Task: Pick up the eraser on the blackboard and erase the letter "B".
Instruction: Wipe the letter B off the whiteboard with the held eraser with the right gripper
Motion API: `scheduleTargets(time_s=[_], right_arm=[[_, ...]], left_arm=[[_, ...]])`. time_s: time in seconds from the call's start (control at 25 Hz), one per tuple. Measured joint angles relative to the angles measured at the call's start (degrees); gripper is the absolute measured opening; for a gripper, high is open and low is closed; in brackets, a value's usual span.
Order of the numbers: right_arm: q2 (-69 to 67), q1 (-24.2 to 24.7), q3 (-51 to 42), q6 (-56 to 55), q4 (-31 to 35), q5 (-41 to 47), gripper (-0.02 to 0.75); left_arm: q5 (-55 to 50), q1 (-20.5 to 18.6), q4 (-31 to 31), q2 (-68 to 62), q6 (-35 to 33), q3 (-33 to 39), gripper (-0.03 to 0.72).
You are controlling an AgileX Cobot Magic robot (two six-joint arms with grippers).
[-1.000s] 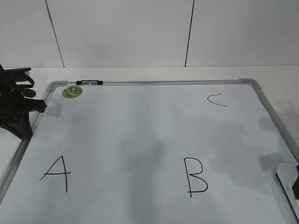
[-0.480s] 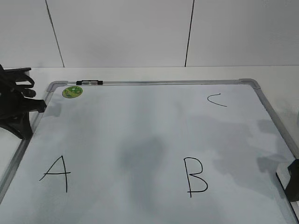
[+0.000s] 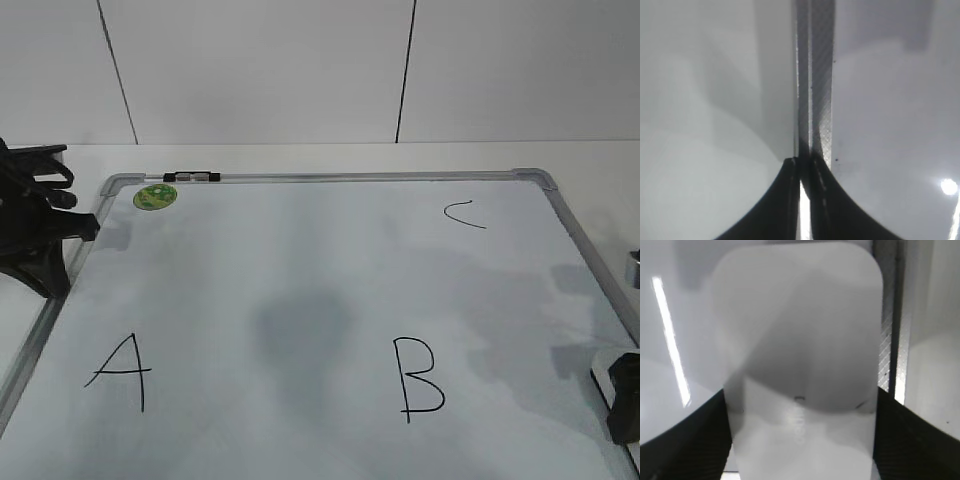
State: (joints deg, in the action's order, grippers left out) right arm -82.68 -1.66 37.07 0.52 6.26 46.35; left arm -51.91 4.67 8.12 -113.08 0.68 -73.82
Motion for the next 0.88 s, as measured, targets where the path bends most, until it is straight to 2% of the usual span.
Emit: scheduleTargets(time_s=[0.32,0.56,0.88], right_arm=[[-0.09,0.0,0.0,0.19,-0.69,0.33,0.553],[-0.09,0.0,0.19,0.28,-0.69,1.66,0.541],[-0.09,0.0,5.94,0.28,-0.58,10.99,0.54]], left_arm=[[0.09,0.0,0.0,0.0,0.0,0.0,0.016],[0.13,0.0,0.0,0.0,0.0,0.0,0.016],[0.35,0.0,0.0,0.0,-0.11,0.0,0.016]])
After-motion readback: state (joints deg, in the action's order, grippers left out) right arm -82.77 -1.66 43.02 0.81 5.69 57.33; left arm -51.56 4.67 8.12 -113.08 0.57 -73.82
